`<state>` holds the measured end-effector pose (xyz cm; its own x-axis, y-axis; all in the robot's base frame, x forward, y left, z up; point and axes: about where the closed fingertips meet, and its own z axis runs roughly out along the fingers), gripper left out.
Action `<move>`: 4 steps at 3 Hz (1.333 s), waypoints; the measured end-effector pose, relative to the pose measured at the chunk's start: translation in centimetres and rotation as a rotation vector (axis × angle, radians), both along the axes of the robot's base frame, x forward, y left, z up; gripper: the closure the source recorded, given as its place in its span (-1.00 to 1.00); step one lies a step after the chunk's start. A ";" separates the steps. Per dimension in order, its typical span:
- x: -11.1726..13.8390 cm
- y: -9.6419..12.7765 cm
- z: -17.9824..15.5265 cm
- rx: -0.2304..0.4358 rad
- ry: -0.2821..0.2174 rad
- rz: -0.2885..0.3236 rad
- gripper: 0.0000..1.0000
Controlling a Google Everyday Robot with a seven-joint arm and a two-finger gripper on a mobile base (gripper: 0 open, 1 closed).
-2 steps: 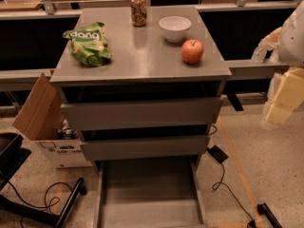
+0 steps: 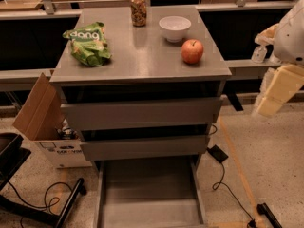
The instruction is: Place apple into bottom drawer
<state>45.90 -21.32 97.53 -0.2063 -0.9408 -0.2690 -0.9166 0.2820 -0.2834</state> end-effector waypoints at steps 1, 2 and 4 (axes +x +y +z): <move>5.8 -0.4 -1.6 0.198 -0.108 -0.060 -1.00; 11.1 -0.7 -3.3 0.378 -0.195 -0.087 -1.00; 22.2 2.7 -5.6 0.725 -0.301 -0.056 -1.00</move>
Offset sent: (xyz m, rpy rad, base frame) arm 0.1789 -0.0207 -0.0469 0.6076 -0.3235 -0.1306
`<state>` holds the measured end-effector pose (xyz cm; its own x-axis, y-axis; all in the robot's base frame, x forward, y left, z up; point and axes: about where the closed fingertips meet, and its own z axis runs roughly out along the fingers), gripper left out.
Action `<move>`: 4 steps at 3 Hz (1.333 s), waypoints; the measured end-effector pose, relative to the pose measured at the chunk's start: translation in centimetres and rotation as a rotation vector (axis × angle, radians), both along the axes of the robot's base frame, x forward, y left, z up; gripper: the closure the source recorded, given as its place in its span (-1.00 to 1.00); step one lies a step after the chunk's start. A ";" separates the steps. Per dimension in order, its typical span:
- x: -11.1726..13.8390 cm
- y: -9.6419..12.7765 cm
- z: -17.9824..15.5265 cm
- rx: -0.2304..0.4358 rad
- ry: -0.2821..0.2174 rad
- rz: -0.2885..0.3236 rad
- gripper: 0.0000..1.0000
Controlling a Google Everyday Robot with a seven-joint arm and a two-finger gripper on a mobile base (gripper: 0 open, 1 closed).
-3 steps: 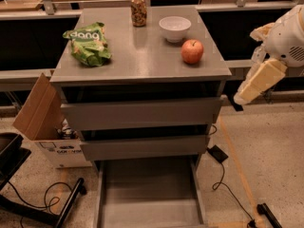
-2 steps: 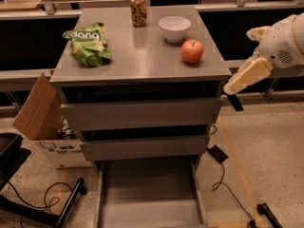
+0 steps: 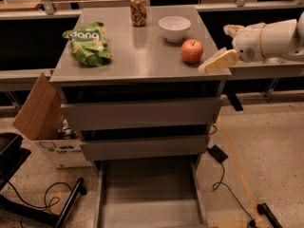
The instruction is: Place apple into bottom drawer
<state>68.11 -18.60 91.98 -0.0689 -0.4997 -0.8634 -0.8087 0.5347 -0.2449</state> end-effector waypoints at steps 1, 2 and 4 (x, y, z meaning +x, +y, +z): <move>0.0 0.0 0.0 0.000 0.000 0.000 -1.00; 1.1 1.0 -0.7 0.027 0.002 0.004 -1.00; 5.6 5.1 -3.3 0.092 0.023 0.027 -1.00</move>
Offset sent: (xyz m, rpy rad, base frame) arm 0.0244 0.0176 -0.0138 0.0629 0.0007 -0.0010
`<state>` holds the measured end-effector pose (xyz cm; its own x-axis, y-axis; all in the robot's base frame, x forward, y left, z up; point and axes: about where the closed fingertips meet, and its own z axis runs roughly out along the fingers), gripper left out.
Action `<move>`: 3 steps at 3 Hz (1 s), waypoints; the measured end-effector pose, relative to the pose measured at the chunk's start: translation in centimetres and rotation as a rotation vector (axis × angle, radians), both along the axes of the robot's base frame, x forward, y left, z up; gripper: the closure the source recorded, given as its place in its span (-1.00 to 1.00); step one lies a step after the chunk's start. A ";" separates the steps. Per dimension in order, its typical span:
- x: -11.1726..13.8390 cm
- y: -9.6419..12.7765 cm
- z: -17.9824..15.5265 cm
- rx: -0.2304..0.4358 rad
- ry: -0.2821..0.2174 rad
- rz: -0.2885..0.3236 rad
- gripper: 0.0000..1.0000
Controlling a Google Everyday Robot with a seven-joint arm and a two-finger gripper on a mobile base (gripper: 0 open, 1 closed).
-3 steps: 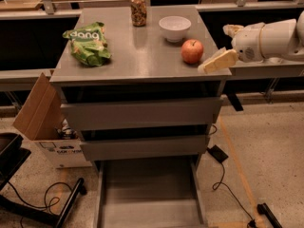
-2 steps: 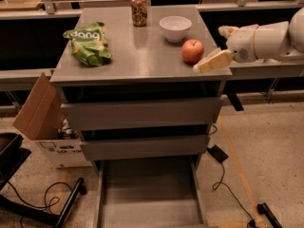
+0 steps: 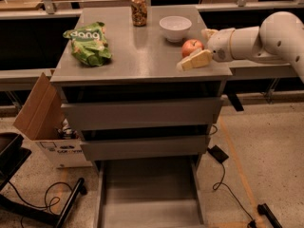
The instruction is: Place apple into bottom drawer
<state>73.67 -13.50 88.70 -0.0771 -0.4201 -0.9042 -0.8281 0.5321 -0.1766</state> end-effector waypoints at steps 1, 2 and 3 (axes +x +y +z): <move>1.2 1.2 -1.1 0.012 0.014 0.003 -1.00; 2.1 1.8 -2.0 0.013 0.022 -0.001 -0.69; 2.5 2.0 -2.7 0.013 0.033 -0.006 -0.23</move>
Offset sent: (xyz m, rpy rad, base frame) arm 0.0314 0.0174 -0.0267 0.0099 0.0265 -0.0170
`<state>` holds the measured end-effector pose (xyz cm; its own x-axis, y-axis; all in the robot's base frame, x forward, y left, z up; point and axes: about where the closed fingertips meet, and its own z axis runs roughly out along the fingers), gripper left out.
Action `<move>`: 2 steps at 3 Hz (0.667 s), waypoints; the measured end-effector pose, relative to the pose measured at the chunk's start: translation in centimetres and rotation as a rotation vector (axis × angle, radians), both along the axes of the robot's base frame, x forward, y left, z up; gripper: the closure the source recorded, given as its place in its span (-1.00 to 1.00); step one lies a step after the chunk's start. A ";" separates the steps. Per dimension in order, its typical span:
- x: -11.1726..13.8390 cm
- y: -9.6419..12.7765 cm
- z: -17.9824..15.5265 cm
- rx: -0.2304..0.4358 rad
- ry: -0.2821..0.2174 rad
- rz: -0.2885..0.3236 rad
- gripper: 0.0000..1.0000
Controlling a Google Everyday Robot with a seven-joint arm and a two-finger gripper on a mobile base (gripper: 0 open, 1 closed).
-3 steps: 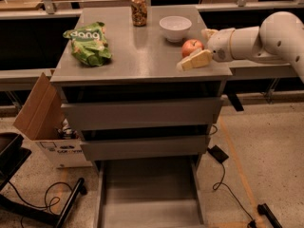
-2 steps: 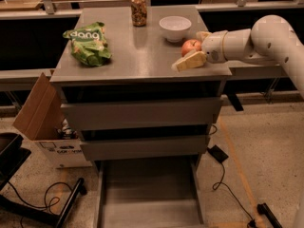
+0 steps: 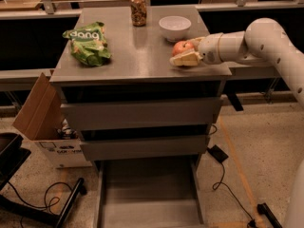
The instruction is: Place apple into bottom drawer
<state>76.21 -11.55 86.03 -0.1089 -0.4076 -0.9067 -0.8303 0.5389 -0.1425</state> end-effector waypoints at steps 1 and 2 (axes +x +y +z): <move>0.2 0.1 -1.0 0.008 0.018 -0.006 0.24; 0.2 0.4 -1.2 0.010 0.021 -0.002 0.70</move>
Offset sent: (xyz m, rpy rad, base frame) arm 0.0019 0.0009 -0.0100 0.0087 0.0188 -0.0060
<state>76.43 -11.16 84.87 -0.1290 -0.3985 -0.9080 -0.8321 0.5416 -0.1195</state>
